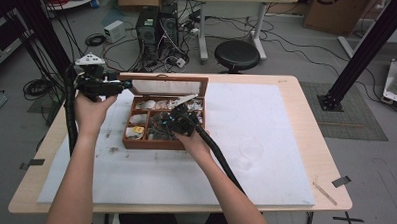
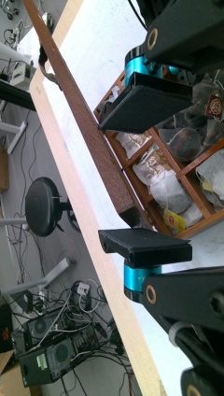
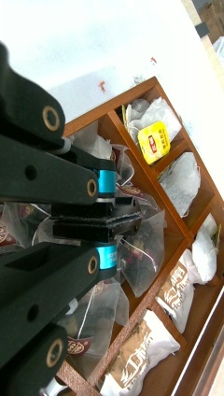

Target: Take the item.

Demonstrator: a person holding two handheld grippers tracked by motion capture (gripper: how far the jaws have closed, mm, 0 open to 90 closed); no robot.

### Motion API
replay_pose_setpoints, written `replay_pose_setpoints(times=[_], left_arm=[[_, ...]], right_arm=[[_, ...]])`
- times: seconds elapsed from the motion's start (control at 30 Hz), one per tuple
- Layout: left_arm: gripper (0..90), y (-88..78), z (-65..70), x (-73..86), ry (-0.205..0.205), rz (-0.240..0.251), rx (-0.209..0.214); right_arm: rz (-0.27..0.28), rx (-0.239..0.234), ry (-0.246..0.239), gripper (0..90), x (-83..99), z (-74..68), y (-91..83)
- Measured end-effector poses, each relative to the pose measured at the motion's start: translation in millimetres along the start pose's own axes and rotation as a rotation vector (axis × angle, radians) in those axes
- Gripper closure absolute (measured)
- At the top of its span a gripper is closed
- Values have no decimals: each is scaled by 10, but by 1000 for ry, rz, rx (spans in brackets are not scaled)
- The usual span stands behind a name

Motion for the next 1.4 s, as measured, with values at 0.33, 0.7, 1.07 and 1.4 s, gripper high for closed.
replay_pose_setpoints(times=[0.33,0.7,1.07,1.4], left_arm=[[410,-1,0,1,1,-2,1],[410,6,-7,-4,1,-2,-3],[409,9,-5,-8,1,-5,-5],[409,10,-6,-9,0,-5,-5]], right_arm=[[7,2,-5,900,-13,3,-23],[30,12,-19,900,-58,-42,-169],[68,-7,-17,900,-132,-88,-425],[99,-31,-41,900,-178,-158,-730]])
Point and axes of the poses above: each handheld gripper's, and its own axes: y roughly forward along the jaws, x roughly out of its underside, z roughly to its right, the point moved 8 cm from there along y, roughly forward along the jaws, and after that the axes turned 10 degrees about y, right-handed, at the moved point
